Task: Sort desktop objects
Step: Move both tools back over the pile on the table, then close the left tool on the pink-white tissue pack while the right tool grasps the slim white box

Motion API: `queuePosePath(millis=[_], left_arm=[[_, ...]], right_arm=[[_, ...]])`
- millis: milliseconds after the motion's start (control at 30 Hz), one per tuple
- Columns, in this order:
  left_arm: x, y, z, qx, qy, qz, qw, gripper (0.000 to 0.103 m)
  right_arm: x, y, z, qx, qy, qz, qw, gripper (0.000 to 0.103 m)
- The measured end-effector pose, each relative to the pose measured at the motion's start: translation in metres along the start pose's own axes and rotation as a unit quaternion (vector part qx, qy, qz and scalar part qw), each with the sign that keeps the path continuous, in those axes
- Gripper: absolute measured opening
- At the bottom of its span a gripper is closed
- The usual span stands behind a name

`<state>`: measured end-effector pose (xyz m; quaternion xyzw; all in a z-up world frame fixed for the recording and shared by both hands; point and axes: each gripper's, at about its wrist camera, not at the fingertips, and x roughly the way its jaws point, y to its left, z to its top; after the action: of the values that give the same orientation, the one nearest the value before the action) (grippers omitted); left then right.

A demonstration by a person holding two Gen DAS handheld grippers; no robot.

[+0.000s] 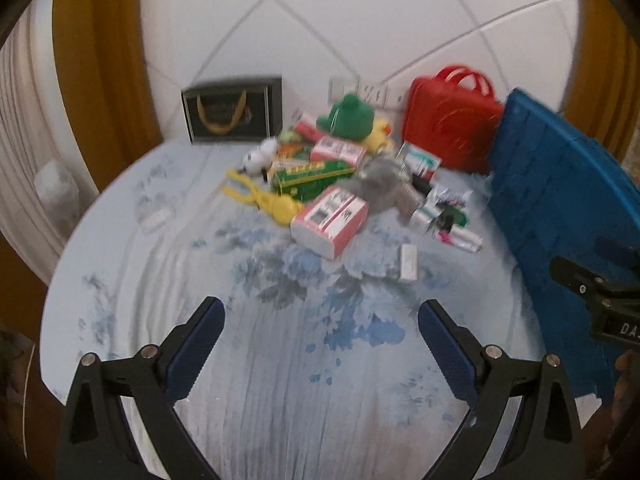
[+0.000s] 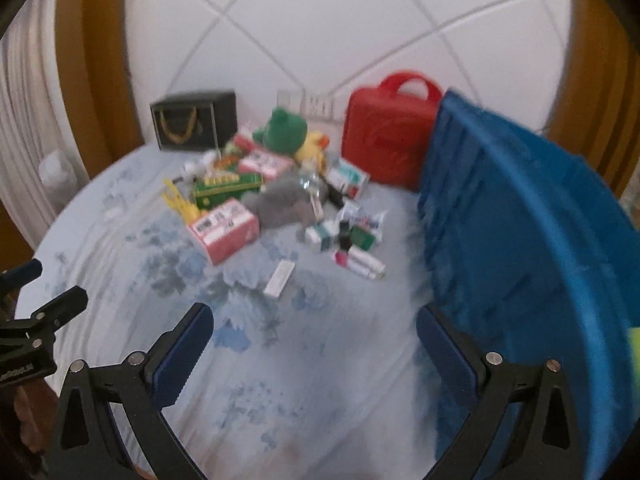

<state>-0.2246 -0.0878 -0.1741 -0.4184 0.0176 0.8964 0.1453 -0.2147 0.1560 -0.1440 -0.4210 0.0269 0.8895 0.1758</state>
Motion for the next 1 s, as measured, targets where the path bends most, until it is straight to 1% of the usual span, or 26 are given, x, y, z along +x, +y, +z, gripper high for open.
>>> queuePosePath(millis=[100,167,333,400,500,700,867,933,1000], left_arm=[[0.027,0.003,0.008,0.0,0.024,0.02,0.9995,0.099],[0.042,0.003,0.015,0.005,0.027,0.027,0.9993,0.099],[0.084,0.003,0.028,0.015,0.062,0.017,0.9978,0.099],[0.102,0.003,0.039,0.028,0.072,0.013,0.9969,0.099],[0.128,0.003,0.054,0.058,0.081,0.001,0.9951,0.099],[0.194,0.003,0.084,0.118,0.112,-0.019,0.9865,0.099],[0.252,-0.008,0.102,0.177,0.141,-0.029,0.9737,0.099],[0.273,-0.014,0.106,0.196,0.152,-0.03,0.9682,0.099],[0.289,-0.018,0.108,0.206,0.162,-0.03,0.9645,0.099]], right_arm=[[0.036,-0.001,0.008,0.001,0.023,0.017,1.0,0.103],[0.057,-0.001,0.011,0.004,0.034,0.03,0.999,0.103],[0.11,0.003,0.02,0.01,0.082,0.034,0.996,0.103],[0.125,0.003,0.022,0.016,0.097,0.023,0.995,0.103],[0.144,0.0,0.025,0.047,0.113,0.014,0.992,0.103],[0.192,0.008,0.026,0.089,0.163,-0.009,0.983,0.103],[0.235,0.016,0.021,0.117,0.205,-0.01,0.972,0.103],[0.251,0.017,0.02,0.123,0.218,-0.013,0.968,0.103],[0.266,0.017,0.02,0.127,0.228,-0.014,0.965,0.103]])
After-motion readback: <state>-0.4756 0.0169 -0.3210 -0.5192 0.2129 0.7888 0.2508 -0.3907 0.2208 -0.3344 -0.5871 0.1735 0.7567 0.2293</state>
